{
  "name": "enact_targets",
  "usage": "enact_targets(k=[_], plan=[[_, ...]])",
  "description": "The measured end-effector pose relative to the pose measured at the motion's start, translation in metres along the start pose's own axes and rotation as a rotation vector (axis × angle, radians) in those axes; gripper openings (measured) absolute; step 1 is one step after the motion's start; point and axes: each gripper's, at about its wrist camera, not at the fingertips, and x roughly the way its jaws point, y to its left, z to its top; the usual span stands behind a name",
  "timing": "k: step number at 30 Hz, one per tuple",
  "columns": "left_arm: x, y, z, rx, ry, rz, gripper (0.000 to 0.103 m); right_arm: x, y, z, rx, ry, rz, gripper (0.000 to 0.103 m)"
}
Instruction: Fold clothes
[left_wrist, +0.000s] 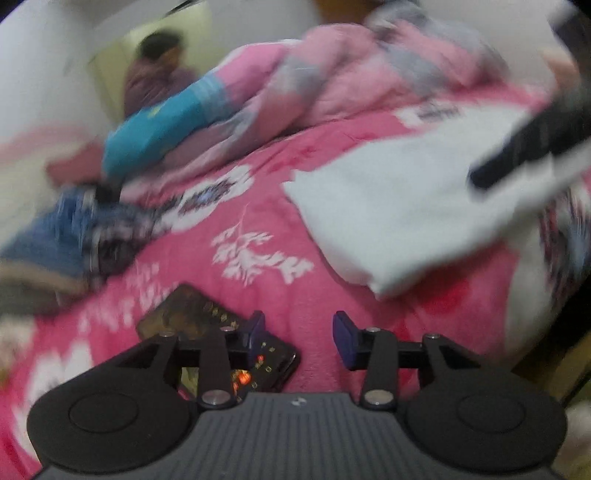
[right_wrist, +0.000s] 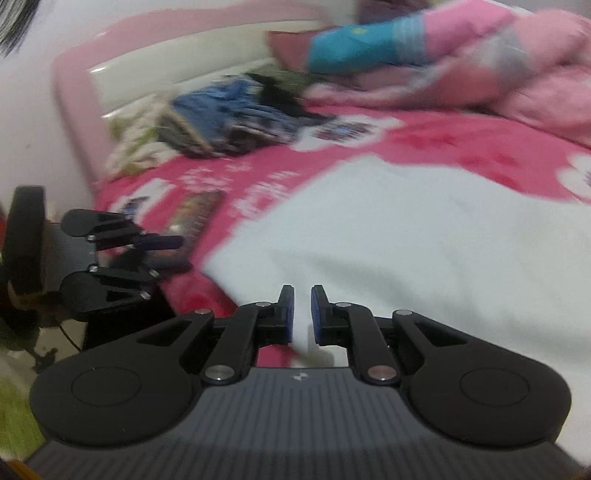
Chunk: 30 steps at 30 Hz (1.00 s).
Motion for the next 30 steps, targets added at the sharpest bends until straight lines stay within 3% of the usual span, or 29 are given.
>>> enact_targets(k=[4,7,11,14,18,22,25,29,30], plan=[[-0.004,0.030,0.002,-0.296,0.013,-0.105,0.043,0.042,0.026,0.008,-0.111,0.016,0.106,0.009],[0.001,0.051,-0.005,-0.502,0.009,-0.194,0.043,0.076,0.036,-0.001,-0.175,0.102,0.075,0.009],[0.001,0.067,-0.019,-0.648,-0.030,-0.256,0.044,0.062,0.051,0.004,-0.239,0.080,0.052,0.010],[0.002,0.071,-0.026,-0.689,-0.041,-0.266,0.044,0.057,0.067,0.006,-0.335,0.054,0.042,0.010],[-0.001,0.073,-0.031,-0.720,-0.061,-0.274,0.045,0.082,0.076,0.004,-0.352,0.087,0.037,0.012],[-0.001,0.074,-0.028,-0.723,-0.101,-0.259,0.048,0.088,0.086,-0.002,-0.350,0.092,0.114,0.011],[0.004,0.068,-0.017,-0.701,-0.129,-0.267,0.050,0.071,0.084,-0.001,-0.303,0.057,0.144,0.011],[0.013,0.048,0.003,-0.629,-0.146,-0.339,0.056,0.042,0.049,-0.002,-0.104,0.038,0.053,0.017],[0.016,0.040,0.007,-0.603,-0.145,-0.362,0.057,0.031,0.038,-0.005,-0.039,0.031,0.022,0.025]])
